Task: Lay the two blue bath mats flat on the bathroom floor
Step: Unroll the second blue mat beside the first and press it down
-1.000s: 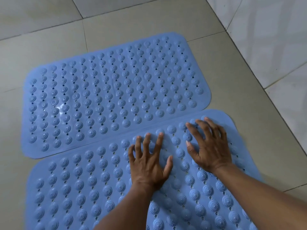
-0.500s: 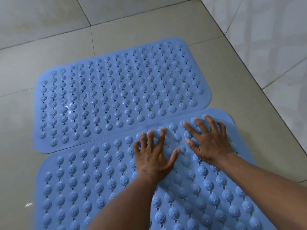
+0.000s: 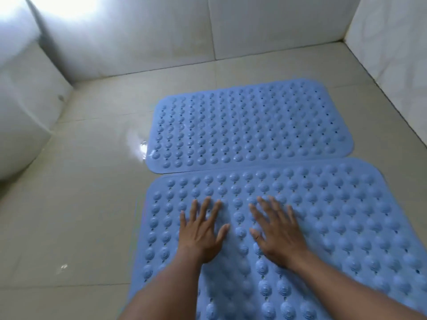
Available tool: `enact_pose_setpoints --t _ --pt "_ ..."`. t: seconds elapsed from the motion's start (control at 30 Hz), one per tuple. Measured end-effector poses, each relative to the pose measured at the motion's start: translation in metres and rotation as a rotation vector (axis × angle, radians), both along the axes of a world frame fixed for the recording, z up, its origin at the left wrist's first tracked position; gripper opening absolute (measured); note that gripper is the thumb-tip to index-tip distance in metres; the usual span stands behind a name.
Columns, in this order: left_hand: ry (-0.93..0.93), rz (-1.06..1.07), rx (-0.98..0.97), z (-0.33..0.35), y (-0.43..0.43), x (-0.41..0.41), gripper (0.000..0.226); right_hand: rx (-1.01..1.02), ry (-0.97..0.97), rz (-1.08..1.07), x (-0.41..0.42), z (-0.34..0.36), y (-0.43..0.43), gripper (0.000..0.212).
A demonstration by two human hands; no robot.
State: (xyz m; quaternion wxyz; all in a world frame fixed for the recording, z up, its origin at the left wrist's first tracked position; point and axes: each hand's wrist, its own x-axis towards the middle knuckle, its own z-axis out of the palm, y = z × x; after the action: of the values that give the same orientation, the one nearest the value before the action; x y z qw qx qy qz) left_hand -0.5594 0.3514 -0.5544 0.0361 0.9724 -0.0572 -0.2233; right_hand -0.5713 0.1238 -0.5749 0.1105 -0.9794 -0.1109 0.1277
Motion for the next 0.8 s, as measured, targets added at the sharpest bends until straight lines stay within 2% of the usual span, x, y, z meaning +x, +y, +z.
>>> enact_pose_setpoints --t 0.13,0.23,0.37,0.47,0.6,0.8 --pt "-0.091 0.157 -0.033 0.008 0.042 0.01 0.075 0.036 -0.01 0.011 0.041 0.025 0.06 0.076" --pt "-0.124 0.174 -0.04 0.011 0.066 0.025 0.075 0.049 -0.032 0.003 0.071 0.034 0.092 0.081" --pt "-0.181 0.145 -0.07 0.004 0.072 0.048 0.073 0.051 -0.072 0.025 0.088 0.02 0.121 0.07" --pt "-0.268 0.182 -0.07 -0.012 0.069 0.051 0.072 0.043 -0.195 -0.01 0.082 0.001 0.131 0.057" --pt "-0.386 0.169 -0.078 -0.035 0.074 0.054 0.07 0.097 -0.33 -0.066 0.085 -0.014 0.136 0.06" --pt "-0.339 0.13 -0.054 -0.043 0.078 0.056 0.07 0.047 -0.322 -0.056 0.087 -0.023 0.14 0.06"
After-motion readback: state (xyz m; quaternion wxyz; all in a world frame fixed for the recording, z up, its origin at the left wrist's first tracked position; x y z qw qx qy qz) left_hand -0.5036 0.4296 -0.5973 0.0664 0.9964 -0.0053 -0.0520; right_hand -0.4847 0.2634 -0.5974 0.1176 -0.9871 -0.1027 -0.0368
